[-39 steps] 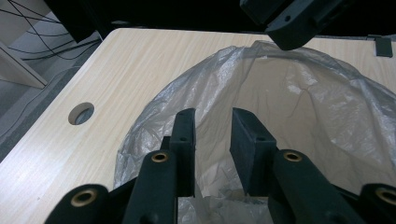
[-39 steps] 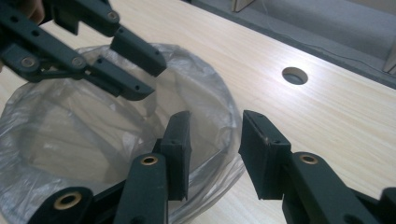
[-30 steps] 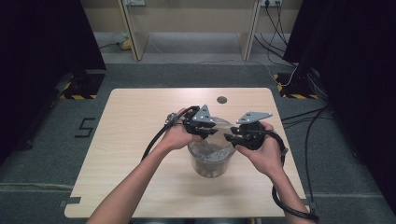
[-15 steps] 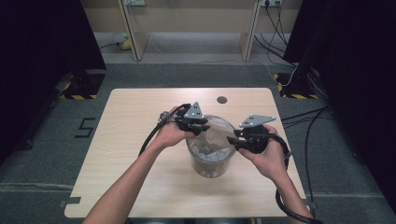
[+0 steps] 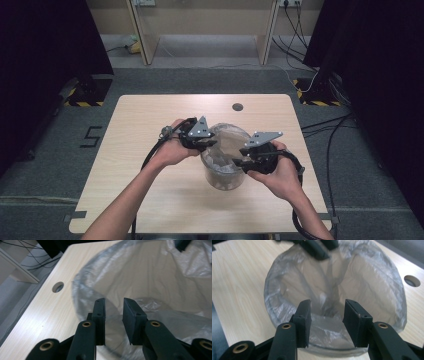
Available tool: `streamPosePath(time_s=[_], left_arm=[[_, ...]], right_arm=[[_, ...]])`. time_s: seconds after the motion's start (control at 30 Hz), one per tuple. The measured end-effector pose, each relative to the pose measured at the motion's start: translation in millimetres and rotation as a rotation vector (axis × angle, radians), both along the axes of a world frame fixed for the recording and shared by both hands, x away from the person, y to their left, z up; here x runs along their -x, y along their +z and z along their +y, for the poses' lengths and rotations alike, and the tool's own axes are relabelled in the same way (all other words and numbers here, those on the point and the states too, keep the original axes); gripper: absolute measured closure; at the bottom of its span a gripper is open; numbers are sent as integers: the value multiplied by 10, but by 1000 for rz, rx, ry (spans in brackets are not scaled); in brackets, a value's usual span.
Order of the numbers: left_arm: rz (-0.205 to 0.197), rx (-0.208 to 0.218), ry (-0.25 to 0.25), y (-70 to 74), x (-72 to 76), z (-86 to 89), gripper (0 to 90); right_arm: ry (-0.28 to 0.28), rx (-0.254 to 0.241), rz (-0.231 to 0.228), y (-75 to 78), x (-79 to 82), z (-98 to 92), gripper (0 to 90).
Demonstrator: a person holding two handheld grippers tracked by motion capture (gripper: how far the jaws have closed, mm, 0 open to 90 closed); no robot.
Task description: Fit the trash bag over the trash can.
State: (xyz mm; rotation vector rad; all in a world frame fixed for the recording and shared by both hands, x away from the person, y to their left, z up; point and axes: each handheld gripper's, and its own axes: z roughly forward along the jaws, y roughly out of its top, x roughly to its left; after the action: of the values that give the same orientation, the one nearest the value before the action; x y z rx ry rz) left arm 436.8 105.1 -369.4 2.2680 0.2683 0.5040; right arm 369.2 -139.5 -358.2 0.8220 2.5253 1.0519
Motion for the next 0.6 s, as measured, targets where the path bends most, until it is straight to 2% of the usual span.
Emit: streamPosePath(time_s=[0.1, 0.27, 0.33, 0.37, 0.47, 0.53, 0.6], left_arm=[[0, 14, 20, -3, -21, 89, 711], [2, 40, 29, 10, 8, 107, 673], [10, 88, 38, 29, 35, 108, 635], [18, 126, 47, 39, 47, 111, 611], [33, 210, 79, 66, 69, 151, 502], [51, 270, 136, 82, 88, 209, 400], [48, 292, 169, 94, 104, 268, 339]], right_arm=[[12, 9, 9, -6, 14, -19, 565], [14, 5, 24, -15, 24, -39, 553], [2, -14, 10, -5, 21, -54, 538], [-11, -35, 3, 10, 19, -70, 530], [-68, -89, -30, 57, -2, -152, 495], [-116, -129, -47, 79, -22, -230, 486], [-164, -161, -68, 94, -33, -323, 475]])
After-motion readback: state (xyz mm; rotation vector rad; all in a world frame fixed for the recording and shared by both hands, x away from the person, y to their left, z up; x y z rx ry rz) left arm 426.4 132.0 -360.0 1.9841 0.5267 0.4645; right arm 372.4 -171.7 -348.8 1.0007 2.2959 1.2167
